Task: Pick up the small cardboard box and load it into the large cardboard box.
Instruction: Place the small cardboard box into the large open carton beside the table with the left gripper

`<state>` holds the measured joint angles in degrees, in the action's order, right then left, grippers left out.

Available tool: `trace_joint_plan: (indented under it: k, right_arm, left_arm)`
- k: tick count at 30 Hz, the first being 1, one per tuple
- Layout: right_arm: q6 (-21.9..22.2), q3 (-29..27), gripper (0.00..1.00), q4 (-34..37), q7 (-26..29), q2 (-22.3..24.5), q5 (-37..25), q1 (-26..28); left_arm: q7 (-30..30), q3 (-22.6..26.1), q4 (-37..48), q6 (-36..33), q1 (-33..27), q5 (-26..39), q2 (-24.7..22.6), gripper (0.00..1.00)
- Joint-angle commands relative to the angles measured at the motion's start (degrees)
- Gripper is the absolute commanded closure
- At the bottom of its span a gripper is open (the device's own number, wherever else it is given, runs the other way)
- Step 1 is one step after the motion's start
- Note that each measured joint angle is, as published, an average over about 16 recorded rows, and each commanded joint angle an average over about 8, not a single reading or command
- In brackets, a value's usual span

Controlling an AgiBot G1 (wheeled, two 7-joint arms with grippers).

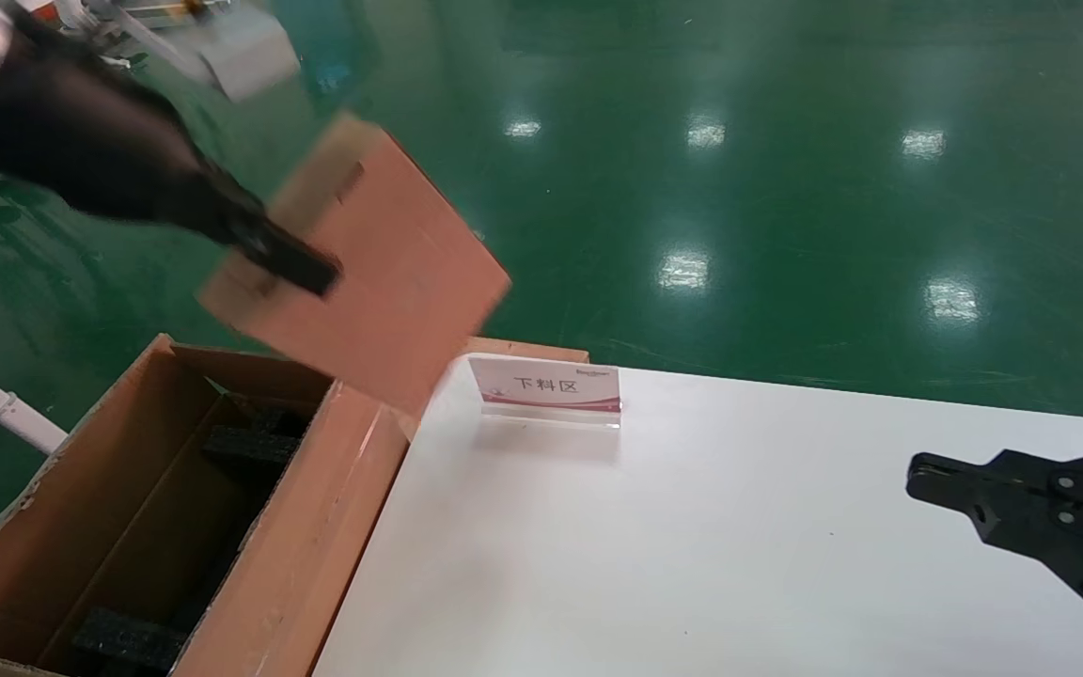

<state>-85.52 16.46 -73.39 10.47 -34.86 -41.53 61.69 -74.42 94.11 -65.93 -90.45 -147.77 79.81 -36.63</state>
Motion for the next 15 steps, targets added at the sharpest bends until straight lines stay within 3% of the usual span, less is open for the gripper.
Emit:
trace_joint_plan:
  k: [1,5,15]
  right_arm:
    - [0.00,0.01,0.51,0.00,0.00,0.00,0.01,0.00]
    - [0.01,0.02,0.01,0.00,-0.01,0.01,0.01,0.00]
    - [0.02,0.06,0.00,0.00,-0.03,0.02,0.04,0.01]
  left_arm:
    - [1.01,-0.10,1.57,-0.72,-2.52,0.67,-0.13,1.00]
    - [4.63,4.56,4.33,-1.21,-8.11,2.12,-0.22,1.00]
    - [13.17,22.33,10.67,-1.43,-16.39,2.16,-1.40,1.00]
